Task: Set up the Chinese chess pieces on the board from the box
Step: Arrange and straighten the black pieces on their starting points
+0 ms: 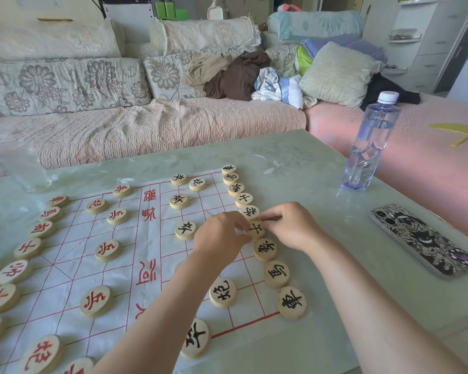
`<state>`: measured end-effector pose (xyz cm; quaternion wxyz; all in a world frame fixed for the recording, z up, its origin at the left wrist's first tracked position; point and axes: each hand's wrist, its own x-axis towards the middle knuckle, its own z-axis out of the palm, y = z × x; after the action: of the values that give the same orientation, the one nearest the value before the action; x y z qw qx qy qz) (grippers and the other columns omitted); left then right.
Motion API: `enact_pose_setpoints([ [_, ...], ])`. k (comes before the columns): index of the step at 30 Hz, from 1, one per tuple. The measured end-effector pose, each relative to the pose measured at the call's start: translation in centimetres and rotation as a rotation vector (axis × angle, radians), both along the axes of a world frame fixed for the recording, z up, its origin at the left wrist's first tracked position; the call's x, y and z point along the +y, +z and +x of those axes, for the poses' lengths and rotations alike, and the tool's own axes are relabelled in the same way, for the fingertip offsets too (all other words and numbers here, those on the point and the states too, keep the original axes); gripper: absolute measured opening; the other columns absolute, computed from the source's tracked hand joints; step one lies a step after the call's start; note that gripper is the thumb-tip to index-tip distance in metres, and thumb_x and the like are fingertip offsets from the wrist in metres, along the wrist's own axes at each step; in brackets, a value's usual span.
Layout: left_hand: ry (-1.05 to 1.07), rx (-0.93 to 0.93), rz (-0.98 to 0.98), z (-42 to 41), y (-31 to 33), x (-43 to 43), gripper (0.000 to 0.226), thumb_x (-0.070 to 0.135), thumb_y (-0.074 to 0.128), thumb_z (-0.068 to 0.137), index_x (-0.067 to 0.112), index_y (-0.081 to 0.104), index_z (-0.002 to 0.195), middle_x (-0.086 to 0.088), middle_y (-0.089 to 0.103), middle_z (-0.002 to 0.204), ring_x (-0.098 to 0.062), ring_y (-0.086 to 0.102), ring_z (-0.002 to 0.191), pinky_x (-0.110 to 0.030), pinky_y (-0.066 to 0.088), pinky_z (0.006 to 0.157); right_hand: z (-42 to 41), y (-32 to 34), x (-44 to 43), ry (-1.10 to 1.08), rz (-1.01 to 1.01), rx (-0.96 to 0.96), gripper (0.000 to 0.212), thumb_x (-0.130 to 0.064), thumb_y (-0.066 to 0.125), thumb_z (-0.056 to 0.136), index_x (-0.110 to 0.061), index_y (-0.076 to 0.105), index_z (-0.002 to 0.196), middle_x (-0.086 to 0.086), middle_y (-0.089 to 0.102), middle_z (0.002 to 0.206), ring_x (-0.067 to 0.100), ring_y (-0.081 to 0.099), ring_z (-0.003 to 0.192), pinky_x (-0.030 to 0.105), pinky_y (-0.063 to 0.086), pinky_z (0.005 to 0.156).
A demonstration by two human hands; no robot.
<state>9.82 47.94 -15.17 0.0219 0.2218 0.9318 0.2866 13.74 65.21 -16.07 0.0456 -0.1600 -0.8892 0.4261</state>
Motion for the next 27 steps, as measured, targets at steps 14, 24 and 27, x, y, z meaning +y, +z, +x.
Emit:
enact_pose_setpoints([
  [14,-0.11,-0.083,0.006,-1.6,0.0,-0.6,0.023,0.022,0.076,0.078,0.034,0.065,0.094,0.018,0.064,0.101,-0.01,0.058,0.079,-0.033,0.053,0.079,-0.5,0.3,0.1,-0.032,0.086,0.047,0.016,-0.03,0.061,0.089,-0.042,0.071,0.09,-0.016,0.072,0.103,0.01,0.067,0.1,0.033,0.053,0.092],
  [24,0.008,-0.079,0.006,-3.9,0.1,0.2,0.018,0.024,0.053,0.091,0.033,0.064,0.102,0.008,0.068,0.099,-0.021,0.064,0.081,-0.037,0.057,0.073,-3.2,0.3,0.4,0.06,0.176,0.032,0.041,-0.012,0.061,0.089,-0.043,0.069,0.114,-0.025,0.067,0.105,0.01,0.062,0.107,0.034,0.05,0.095],
  [27,0.014,-0.125,0.02,-4.2,0.2,0.6,0.016,0.025,0.052,0.089,0.037,0.062,0.094,0.007,0.07,0.095,-0.023,0.065,0.08,-0.04,0.058,0.073,-3.6,-0.1,0.4,0.065,0.169,0.056,0.037,-0.016,0.066,0.085,-0.046,0.07,0.106,-0.026,0.067,0.097,0.008,0.063,0.101,0.033,0.051,0.091],
])
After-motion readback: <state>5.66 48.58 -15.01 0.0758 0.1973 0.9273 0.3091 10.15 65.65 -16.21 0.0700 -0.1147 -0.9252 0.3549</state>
